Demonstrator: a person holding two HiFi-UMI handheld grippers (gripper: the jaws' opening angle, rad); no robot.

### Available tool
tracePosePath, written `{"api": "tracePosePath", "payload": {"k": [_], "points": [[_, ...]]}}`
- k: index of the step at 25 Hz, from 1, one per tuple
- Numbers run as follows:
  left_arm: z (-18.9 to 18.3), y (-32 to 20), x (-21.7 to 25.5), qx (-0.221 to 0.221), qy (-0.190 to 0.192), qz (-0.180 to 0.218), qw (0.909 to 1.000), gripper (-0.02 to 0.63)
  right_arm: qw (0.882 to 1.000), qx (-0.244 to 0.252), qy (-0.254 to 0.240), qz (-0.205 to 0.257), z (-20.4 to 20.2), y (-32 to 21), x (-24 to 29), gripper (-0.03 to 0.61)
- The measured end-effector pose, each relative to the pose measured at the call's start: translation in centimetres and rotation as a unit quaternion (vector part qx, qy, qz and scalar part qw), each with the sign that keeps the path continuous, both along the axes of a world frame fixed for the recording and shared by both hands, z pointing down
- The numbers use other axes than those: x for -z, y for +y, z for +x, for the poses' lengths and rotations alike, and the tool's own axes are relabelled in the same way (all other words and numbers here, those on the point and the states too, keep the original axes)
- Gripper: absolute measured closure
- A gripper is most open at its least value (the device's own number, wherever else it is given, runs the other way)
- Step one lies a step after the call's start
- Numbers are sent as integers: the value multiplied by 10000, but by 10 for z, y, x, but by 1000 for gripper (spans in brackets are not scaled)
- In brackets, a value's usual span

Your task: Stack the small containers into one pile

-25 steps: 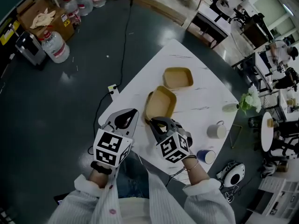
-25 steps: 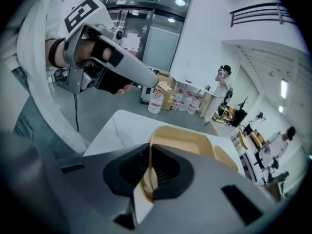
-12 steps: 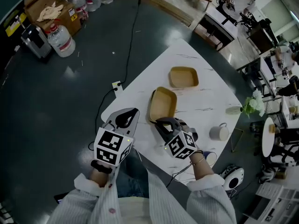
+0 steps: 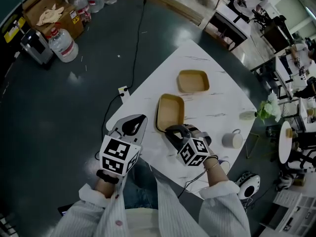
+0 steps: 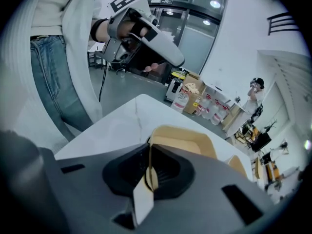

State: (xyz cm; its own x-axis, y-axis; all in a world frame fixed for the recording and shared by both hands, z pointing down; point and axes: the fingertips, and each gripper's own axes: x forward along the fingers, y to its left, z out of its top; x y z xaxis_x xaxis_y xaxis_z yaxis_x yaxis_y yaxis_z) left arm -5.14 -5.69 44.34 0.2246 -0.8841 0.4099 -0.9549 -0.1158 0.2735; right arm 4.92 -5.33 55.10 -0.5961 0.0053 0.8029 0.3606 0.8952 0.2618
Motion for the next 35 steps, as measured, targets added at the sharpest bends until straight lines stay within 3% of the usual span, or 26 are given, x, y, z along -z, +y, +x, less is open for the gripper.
{"api": "tracePosePath", "payload": {"k": [19, 23, 29, 35], "points": [[-4, -6, -3, -70, -9, -69, 10000, 591, 9969, -475, 322, -545, -12, 6, -19, 508], [-4, -3, -4, -91, 18, -56, 9999, 591, 9959, -636, 210, -604, -14, 7, -15, 500], [-2, -11, -1, -250, 52, -32, 9997, 591, 9883, -1237, -280, -843, -18, -7, 14, 500], [-3, -41, 4, -562, 63, 18, 9984, 591, 9672, -2183, -790, -1032, -15, -51, 43, 500]]}}
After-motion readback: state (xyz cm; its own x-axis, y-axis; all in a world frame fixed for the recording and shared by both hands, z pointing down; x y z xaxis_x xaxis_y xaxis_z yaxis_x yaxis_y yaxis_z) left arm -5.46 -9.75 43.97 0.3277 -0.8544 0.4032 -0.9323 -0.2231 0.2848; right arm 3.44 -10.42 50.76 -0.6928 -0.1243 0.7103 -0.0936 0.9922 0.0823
